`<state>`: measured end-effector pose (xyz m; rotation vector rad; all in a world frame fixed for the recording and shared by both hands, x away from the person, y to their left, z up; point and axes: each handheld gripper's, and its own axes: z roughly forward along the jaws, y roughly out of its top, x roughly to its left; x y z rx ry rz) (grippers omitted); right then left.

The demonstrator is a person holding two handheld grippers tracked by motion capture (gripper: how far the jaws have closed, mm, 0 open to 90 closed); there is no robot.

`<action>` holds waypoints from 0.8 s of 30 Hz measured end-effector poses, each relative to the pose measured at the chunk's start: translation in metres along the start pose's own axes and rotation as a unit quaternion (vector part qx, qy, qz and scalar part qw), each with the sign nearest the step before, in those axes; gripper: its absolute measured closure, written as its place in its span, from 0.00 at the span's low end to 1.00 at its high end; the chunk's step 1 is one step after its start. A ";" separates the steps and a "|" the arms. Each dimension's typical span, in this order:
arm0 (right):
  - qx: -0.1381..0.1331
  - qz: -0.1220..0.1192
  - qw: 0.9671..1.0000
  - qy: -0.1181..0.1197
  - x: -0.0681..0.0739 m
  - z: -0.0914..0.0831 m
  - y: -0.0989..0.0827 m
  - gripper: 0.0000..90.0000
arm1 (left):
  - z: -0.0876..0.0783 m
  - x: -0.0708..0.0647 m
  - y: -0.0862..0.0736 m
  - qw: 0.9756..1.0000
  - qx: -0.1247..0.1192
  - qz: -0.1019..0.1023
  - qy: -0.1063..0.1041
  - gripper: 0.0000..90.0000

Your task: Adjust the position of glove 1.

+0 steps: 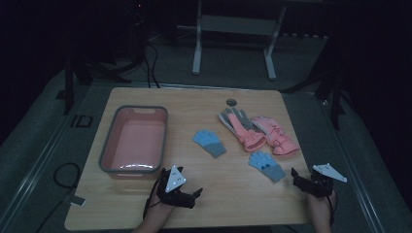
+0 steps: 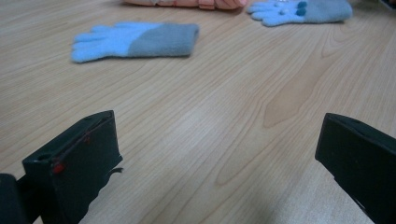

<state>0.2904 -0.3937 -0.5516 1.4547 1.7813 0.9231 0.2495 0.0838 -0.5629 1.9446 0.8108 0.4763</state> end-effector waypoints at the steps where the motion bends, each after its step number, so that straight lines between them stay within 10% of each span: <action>1: 0.005 0.000 1.000 0.006 -0.001 0.000 0.001 0.15 | 0.000 0.000 0.000 1.000 0.000 0.001 0.001 0.00; 17: 0.073 -0.008 0.997 0.040 0.008 -0.004 0.030 0.15 | -0.004 -0.002 -0.002 1.000 -0.001 0.005 0.000 0.00; 20: 0.091 0.010 0.993 0.079 0.006 -0.002 0.041 0.17 | -0.005 -0.003 -0.003 1.000 0.000 0.010 -0.002 0.00; 24: 0.088 -0.017 0.994 0.058 0.013 -0.002 0.056 0.16 | -0.005 -0.003 -0.003 1.000 0.005 0.009 -0.006 0.00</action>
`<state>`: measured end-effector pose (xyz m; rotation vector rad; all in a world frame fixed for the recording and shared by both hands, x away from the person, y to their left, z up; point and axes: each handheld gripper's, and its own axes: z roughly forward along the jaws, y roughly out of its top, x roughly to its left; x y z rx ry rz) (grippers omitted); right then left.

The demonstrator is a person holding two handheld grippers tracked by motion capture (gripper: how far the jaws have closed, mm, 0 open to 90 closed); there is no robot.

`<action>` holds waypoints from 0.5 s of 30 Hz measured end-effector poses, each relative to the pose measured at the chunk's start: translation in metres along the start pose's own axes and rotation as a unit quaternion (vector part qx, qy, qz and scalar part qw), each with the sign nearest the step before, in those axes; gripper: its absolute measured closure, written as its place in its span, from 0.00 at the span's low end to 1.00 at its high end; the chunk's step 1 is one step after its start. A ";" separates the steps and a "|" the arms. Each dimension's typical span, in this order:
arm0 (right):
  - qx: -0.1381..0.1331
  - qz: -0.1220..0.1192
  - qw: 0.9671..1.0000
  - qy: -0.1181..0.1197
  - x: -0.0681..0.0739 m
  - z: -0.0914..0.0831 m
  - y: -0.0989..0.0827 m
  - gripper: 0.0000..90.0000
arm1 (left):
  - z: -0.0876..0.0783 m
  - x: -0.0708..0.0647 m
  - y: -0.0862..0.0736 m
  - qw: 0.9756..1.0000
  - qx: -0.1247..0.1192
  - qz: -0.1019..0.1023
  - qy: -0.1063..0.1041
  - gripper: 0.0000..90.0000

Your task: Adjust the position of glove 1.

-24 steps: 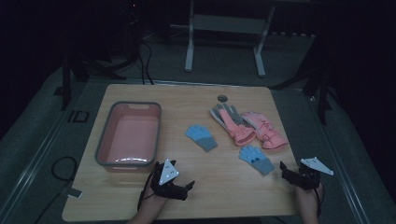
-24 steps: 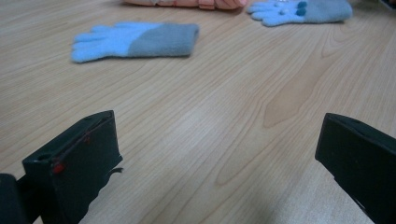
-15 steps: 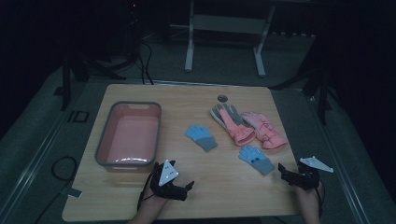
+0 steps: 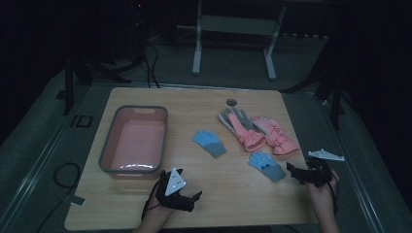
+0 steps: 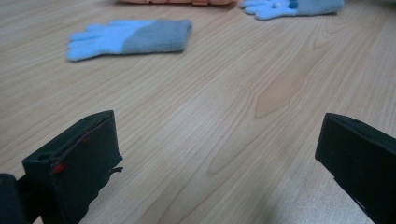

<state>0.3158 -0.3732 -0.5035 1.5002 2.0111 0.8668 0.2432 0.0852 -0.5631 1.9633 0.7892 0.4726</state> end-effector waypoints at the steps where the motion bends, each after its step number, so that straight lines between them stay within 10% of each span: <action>1: 0.003 0.003 1.000 0.011 0.001 -0.001 0.006 0.15 | 0.000 0.000 0.000 1.000 0.001 -0.001 -0.002 0.00; 15: 0.007 -0.040 0.997 0.064 0.023 -0.006 0.067 0.14 | 0.000 0.001 0.000 1.000 0.007 -0.004 -0.009 0.00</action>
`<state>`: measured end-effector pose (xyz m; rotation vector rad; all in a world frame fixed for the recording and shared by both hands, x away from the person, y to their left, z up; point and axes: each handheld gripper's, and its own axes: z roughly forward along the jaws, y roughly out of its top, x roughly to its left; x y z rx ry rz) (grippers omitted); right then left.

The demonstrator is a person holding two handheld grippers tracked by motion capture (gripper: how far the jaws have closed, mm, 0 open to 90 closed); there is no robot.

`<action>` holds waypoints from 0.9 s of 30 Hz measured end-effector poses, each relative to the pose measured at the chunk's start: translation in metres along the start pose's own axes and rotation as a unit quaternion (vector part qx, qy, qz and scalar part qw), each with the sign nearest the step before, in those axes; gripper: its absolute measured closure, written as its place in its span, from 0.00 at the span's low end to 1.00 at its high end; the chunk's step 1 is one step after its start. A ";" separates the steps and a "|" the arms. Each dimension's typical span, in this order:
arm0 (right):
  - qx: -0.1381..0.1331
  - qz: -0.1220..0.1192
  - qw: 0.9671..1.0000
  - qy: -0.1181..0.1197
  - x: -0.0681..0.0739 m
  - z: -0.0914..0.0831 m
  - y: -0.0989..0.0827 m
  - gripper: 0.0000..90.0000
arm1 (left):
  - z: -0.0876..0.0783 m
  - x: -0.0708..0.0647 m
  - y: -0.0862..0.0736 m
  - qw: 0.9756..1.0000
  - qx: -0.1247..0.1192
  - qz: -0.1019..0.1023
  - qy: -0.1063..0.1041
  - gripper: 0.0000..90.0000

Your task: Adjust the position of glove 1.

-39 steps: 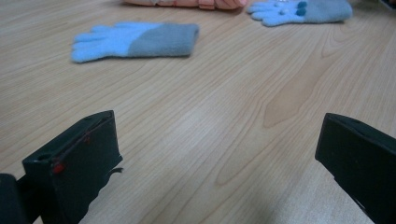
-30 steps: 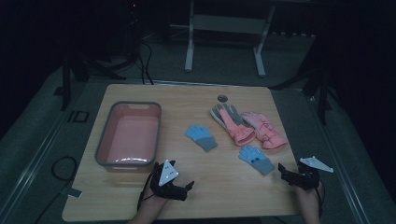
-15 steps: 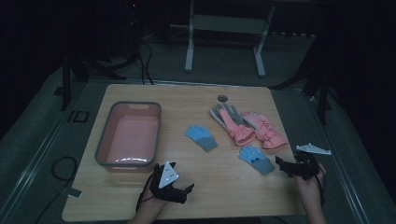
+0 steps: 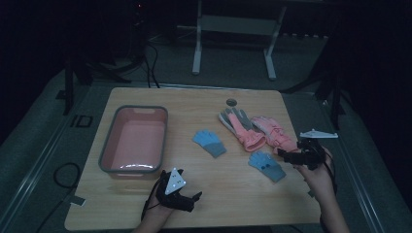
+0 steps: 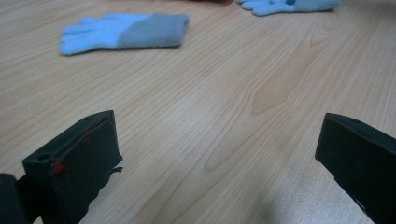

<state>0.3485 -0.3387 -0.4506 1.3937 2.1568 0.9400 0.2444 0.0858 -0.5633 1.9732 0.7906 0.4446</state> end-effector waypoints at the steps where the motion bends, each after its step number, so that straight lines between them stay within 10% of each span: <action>1: 0.002 -0.006 1.000 0.002 0.001 0.001 0.005 0.14 | 0.000 0.000 0.000 1.000 0.000 0.000 0.000 0.00; 27: 0.038 -0.112 0.988 0.101 0.078 0.054 0.075 0.17 | 0.001 -0.001 0.000 1.000 0.009 0.010 -0.012 0.00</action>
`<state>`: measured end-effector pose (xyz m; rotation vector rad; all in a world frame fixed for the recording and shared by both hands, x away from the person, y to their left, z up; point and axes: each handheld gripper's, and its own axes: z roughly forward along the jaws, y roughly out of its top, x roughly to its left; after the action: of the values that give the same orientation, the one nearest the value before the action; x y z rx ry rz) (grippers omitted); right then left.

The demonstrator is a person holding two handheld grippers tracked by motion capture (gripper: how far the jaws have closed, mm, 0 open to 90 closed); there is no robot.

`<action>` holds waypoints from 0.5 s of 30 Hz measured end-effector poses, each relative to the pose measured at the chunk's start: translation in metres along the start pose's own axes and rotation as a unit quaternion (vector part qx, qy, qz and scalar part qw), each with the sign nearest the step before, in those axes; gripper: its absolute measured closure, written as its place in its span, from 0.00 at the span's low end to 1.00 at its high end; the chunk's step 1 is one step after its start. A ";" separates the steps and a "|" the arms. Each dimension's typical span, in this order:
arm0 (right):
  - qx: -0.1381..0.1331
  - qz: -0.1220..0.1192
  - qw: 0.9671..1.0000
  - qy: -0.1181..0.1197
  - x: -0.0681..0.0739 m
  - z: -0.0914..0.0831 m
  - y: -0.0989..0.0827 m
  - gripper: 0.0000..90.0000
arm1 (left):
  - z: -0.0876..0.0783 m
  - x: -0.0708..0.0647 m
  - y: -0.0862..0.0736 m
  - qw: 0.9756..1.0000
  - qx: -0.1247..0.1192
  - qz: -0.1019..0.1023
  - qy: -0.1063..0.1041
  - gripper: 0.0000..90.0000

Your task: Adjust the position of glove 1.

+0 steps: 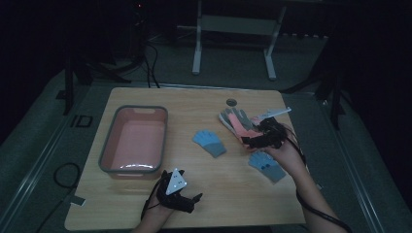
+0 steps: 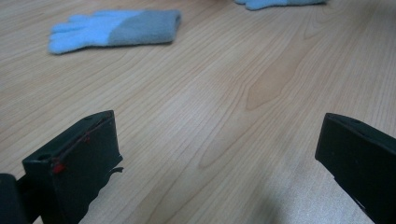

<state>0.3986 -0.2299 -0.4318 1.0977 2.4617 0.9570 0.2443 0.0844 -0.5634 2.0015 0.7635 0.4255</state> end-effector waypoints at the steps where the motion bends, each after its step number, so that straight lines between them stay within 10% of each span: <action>1: 0.004 -0.003 1.000 0.006 0.002 0.003 0.002 0.16 | 0.000 0.000 0.000 1.000 -0.001 0.000 0.000 0.00; 15: 0.047 -0.053 0.996 0.051 0.034 0.060 0.019 0.25 | 0.000 -0.001 0.000 1.000 0.002 0.003 -0.008 0.00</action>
<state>0.4160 -0.1677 -0.4633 0.9584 2.6421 0.8958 0.2440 0.0835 -0.5635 2.0091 0.7480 0.4108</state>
